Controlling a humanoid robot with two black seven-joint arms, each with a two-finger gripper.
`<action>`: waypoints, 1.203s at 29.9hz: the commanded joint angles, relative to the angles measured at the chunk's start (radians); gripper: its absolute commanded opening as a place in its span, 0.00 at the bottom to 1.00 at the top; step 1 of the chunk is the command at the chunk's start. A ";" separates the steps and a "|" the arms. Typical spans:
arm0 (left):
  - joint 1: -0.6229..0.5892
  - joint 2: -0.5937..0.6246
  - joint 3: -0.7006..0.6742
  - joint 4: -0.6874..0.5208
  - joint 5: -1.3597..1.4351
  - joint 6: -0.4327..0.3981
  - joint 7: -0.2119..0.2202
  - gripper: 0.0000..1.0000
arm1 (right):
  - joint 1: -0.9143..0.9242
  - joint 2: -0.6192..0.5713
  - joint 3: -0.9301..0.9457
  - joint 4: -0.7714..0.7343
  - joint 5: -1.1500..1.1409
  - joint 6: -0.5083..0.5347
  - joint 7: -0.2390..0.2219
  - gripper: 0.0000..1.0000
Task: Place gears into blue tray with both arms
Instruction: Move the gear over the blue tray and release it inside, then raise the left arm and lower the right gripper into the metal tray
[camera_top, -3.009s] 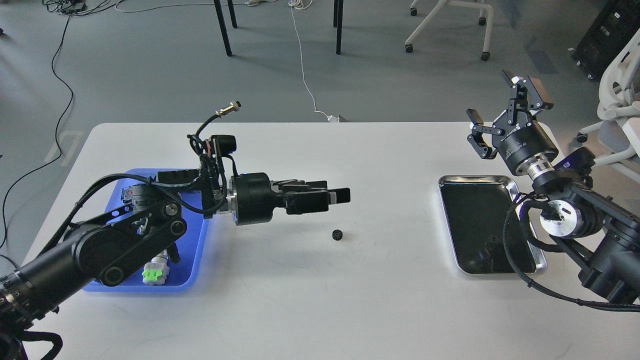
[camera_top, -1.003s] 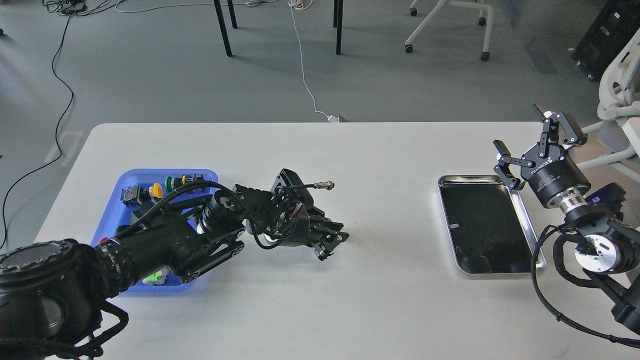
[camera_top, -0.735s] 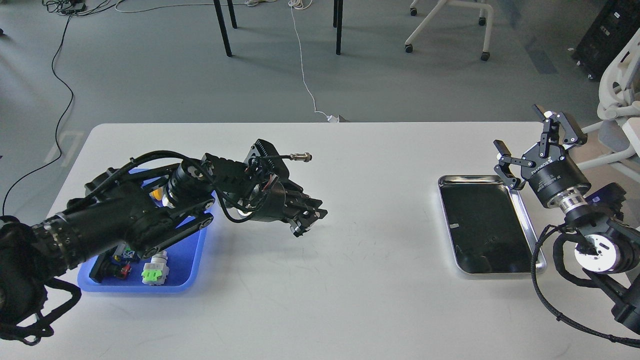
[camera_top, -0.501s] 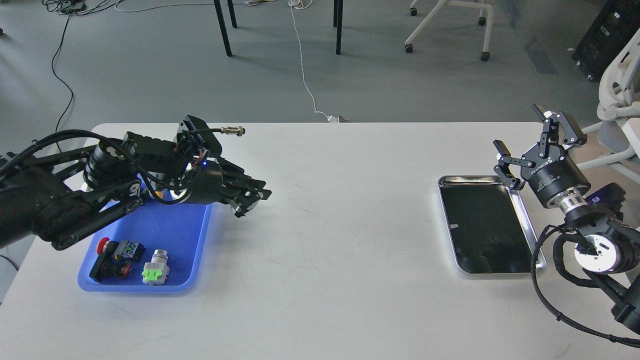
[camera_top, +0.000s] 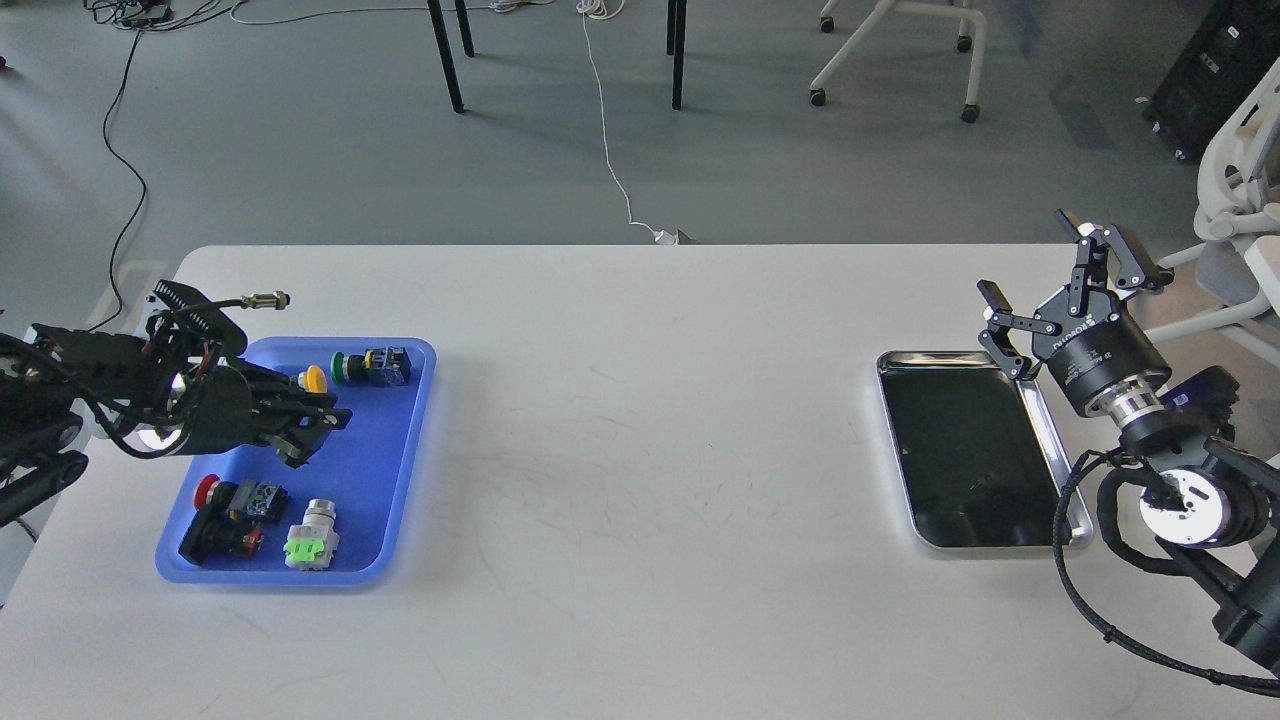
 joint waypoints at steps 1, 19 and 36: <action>0.032 -0.006 -0.006 0.049 -0.002 0.011 0.000 0.19 | 0.001 -0.004 0.000 0.000 0.000 0.000 0.000 0.99; 0.035 -0.014 -0.015 0.081 -0.045 0.040 0.000 0.86 | 0.001 -0.013 0.000 0.011 0.000 -0.002 0.000 0.99; -0.052 -0.146 -0.193 -0.116 -1.049 0.048 0.000 0.98 | 0.036 -0.113 -0.020 0.081 -0.135 0.029 0.000 0.99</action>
